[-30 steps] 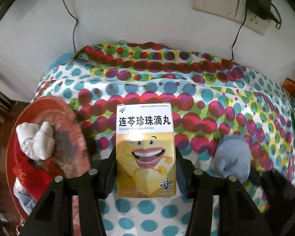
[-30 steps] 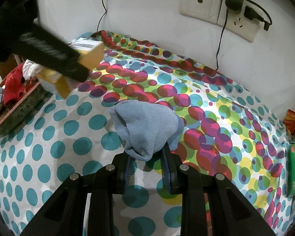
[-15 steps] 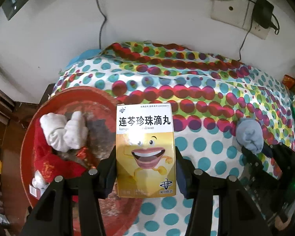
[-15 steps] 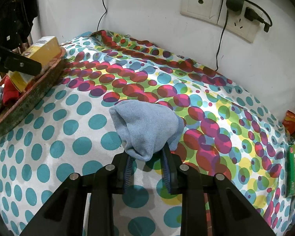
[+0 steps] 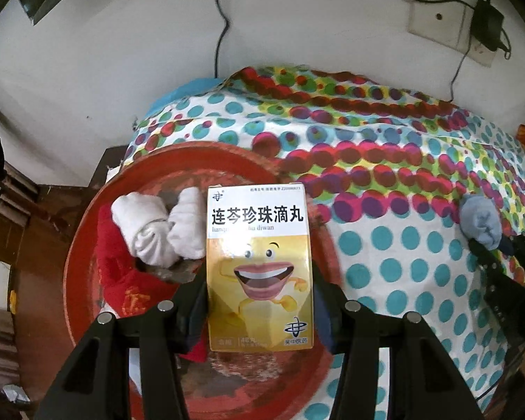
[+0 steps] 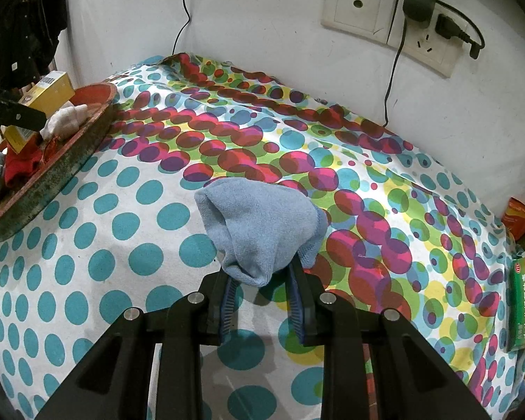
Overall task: Organize objects
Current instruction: 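Carry the yellow medicine box with the left gripper over the tray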
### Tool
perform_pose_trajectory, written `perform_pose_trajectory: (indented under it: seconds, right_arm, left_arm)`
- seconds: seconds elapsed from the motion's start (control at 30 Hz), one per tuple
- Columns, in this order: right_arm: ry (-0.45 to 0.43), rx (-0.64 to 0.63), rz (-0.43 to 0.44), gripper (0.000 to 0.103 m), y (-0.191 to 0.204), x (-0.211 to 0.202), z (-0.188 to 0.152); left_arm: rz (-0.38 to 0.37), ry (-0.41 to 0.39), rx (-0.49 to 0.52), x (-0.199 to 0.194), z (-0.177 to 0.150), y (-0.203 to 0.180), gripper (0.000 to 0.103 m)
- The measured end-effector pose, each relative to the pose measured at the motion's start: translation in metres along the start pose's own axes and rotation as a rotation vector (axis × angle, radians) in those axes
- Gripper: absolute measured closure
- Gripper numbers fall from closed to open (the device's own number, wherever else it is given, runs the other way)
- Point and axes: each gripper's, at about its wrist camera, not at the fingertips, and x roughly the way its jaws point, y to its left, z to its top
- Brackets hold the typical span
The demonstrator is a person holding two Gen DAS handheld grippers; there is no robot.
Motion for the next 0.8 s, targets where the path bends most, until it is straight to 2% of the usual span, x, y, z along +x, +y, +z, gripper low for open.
perform_pose_trajectory:
  seconds: [0.23, 0.6, 0.8]
  right_arm:
    - [0.000, 0.000, -0.004, 0.078, 0.001, 0.000, 0.000]
    - [0.001, 0.002, -0.008, 0.077, 0.004, 0.000, 0.000]
    - [0.001, 0.002, -0.012, 0.077, 0.005, 0.001, 0.000]
  left_arm:
    - [0.027, 0.014, -0.010, 0.007, -0.004, 0.029, 0.051]
    - [0.085, 0.053, -0.090, 0.020, -0.009, 0.087, 0.051]
    - [0.085, 0.068, -0.125, 0.026, -0.012, 0.113, 0.051]
